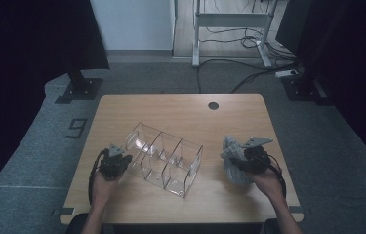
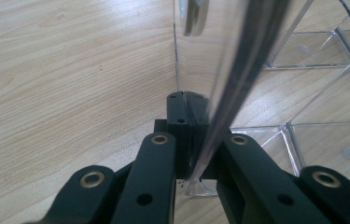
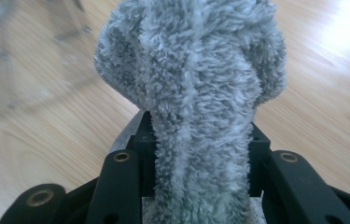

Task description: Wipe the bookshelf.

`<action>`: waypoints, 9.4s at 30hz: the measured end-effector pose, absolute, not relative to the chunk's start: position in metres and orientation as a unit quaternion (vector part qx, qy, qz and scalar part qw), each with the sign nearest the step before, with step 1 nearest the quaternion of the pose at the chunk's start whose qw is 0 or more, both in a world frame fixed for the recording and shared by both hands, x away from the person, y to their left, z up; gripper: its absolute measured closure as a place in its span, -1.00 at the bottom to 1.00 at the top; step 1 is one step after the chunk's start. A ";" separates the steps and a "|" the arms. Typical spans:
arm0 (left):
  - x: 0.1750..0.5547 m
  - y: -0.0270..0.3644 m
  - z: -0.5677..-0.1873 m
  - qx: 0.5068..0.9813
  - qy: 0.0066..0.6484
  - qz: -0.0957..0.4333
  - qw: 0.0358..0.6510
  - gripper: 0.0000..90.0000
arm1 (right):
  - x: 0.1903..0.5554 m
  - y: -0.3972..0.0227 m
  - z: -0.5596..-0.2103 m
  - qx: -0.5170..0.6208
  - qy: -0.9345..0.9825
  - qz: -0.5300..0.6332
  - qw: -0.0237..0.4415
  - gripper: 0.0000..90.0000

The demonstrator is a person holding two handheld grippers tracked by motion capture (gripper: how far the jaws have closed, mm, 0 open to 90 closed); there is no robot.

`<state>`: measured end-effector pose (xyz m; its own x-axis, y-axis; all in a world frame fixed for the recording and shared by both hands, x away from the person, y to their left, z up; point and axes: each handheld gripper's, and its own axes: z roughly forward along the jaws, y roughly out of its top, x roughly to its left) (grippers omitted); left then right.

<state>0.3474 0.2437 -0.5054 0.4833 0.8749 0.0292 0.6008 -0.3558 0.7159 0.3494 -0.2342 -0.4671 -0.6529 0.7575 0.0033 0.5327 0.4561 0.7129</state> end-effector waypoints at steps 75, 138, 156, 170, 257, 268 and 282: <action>0.348 0.233 -0.503 0.794 0.481 0.225 0.295 0.92 | 0.293 -0.135 -0.452 0.226 0.871 0.422 0.107 0.34; 0.348 0.239 -0.503 0.807 0.464 0.205 0.303 0.93 | 0.312 -0.132 -0.490 0.298 0.875 0.372 0.085 0.34; 0.348 0.238 -0.503 0.808 0.462 0.205 0.304 0.93 | 0.348 -0.150 -0.491 0.355 0.850 0.370 0.119 0.34; 0.348 0.237 -0.503 0.806 0.464 0.206 0.303 0.92 | 0.363 -0.153 -0.492 0.369 0.843 0.367 0.134 0.36; 0.348 0.232 -0.503 0.796 0.486 0.211 0.293 0.93 | 0.279 -0.118 -0.506 0.279 0.896 0.343 0.036 0.35; 0.348 0.234 -0.504 0.797 0.481 0.208 0.301 0.93 | 0.289 -0.146 -0.486 0.301 0.880 0.360 0.068 0.37; 0.348 0.236 -0.505 0.798 0.477 0.205 0.306 0.93 | 0.313 -0.187 -0.454 0.339 0.857 0.369 0.118 0.37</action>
